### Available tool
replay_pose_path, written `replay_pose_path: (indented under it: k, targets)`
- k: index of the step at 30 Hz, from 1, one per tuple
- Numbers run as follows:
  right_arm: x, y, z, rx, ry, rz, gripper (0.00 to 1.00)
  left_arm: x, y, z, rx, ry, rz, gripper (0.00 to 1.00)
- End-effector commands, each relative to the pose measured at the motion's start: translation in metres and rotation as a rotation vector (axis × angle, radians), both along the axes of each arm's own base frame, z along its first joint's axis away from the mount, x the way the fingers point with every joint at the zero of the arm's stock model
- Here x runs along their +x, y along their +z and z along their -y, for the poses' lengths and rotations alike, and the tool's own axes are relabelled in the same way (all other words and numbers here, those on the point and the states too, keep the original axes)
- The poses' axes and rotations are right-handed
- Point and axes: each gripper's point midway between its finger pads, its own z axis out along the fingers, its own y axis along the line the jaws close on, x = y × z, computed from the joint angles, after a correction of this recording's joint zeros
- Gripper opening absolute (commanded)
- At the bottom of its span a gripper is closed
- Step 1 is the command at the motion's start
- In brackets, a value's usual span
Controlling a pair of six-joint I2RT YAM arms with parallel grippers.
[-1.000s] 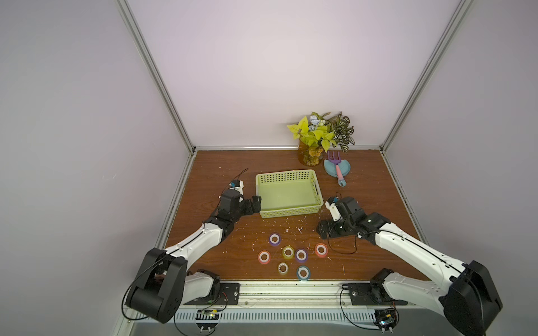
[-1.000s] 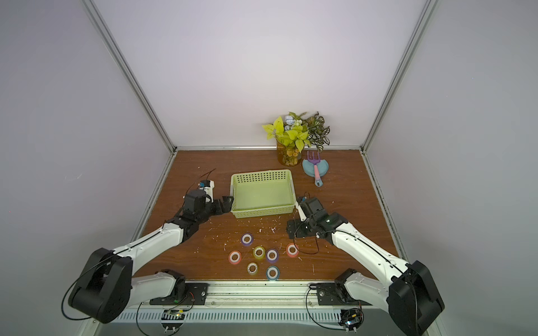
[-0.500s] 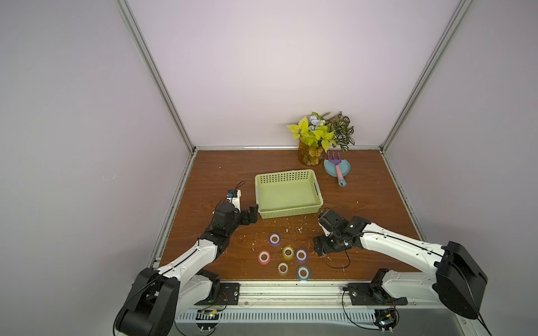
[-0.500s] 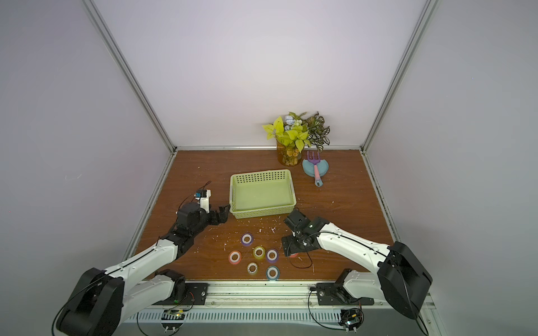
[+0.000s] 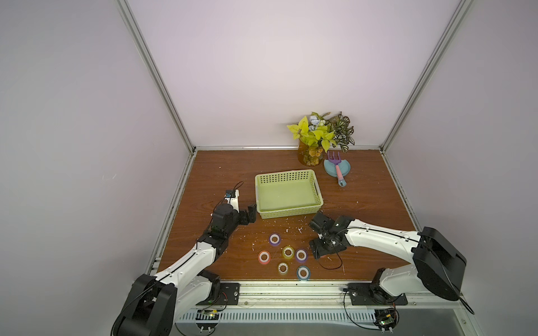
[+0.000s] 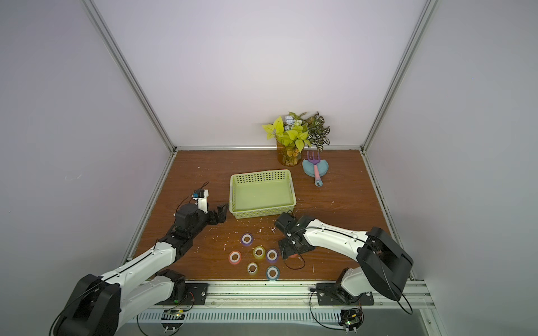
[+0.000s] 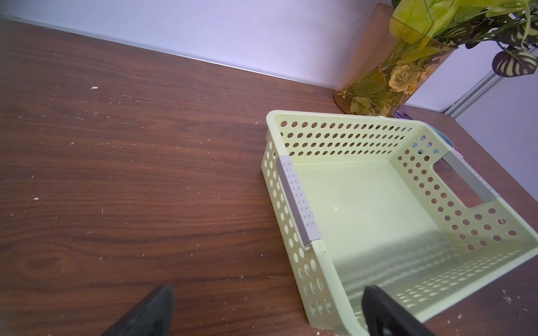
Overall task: Put the transparent tape into the storage box
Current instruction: Pick up the tape at the center of the board.
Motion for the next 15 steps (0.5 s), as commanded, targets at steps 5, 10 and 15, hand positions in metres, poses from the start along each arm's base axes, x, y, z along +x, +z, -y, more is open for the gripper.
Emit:
replay_pose_path:
  k: [5, 10, 15]
  targets:
    - [0.009, 0.002, -0.005, -0.025, 0.009, 0.016, 0.86, 0.002, 0.002, -0.004, 0.014, 0.015, 0.019, 0.99]
    - [0.009, -0.002, -0.007, -0.025, 0.016, -0.001, 0.80, 0.002, 0.001, -0.004, 0.013, 0.014, 0.017, 0.99]
    - [0.007, -0.006, -0.004, -0.026, 0.006, -0.013, 0.77, 0.002, 0.001, -0.003, 0.010, 0.011, 0.016, 0.99]
